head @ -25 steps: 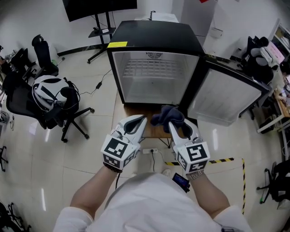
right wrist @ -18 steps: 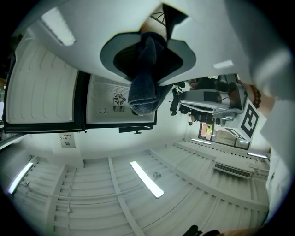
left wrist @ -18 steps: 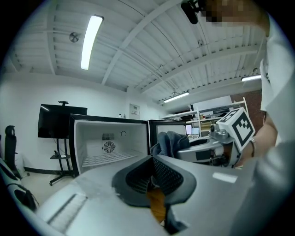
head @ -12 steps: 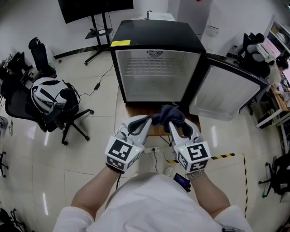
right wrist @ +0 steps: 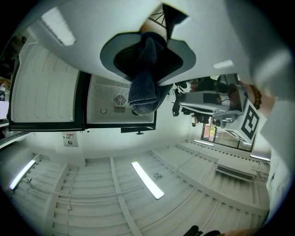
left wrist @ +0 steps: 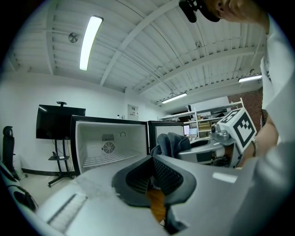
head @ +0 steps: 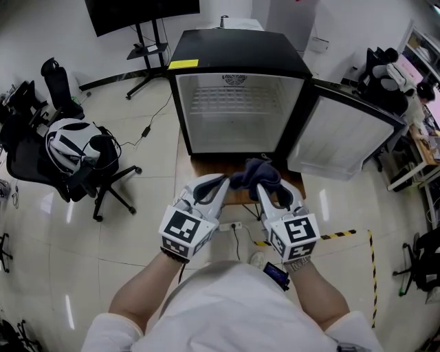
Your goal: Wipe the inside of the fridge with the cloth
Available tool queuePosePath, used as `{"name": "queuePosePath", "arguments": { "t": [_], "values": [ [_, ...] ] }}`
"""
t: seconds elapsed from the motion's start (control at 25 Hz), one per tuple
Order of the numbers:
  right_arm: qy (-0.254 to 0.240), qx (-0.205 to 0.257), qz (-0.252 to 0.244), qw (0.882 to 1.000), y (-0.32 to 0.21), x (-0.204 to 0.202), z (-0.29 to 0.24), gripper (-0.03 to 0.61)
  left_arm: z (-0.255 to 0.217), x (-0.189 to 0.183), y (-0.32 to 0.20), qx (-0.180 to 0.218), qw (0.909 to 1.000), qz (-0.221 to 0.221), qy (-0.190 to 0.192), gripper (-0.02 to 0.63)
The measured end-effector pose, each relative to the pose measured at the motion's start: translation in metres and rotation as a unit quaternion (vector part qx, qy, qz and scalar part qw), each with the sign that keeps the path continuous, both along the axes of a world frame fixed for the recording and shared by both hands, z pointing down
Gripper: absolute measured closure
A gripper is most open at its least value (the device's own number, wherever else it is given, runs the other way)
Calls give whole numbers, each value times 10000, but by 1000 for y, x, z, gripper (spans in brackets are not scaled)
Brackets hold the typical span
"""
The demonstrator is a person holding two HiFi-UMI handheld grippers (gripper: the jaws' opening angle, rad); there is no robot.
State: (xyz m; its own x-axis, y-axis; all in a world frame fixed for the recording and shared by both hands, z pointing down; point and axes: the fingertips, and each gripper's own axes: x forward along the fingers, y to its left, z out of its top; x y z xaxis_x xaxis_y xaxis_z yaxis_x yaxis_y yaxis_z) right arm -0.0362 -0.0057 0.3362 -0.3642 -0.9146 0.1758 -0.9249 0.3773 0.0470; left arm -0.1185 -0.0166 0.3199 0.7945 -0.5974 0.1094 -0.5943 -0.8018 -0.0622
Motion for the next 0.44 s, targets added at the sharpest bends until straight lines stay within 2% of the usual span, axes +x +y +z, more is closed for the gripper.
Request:
{"name": "queuePosePath", "arguments": {
  "t": [0.44],
  "values": [
    [6,-14,-8,10000,-2,-2,2,488,5,-3,-1,3,10000,-28,-10,609]
  ]
}}
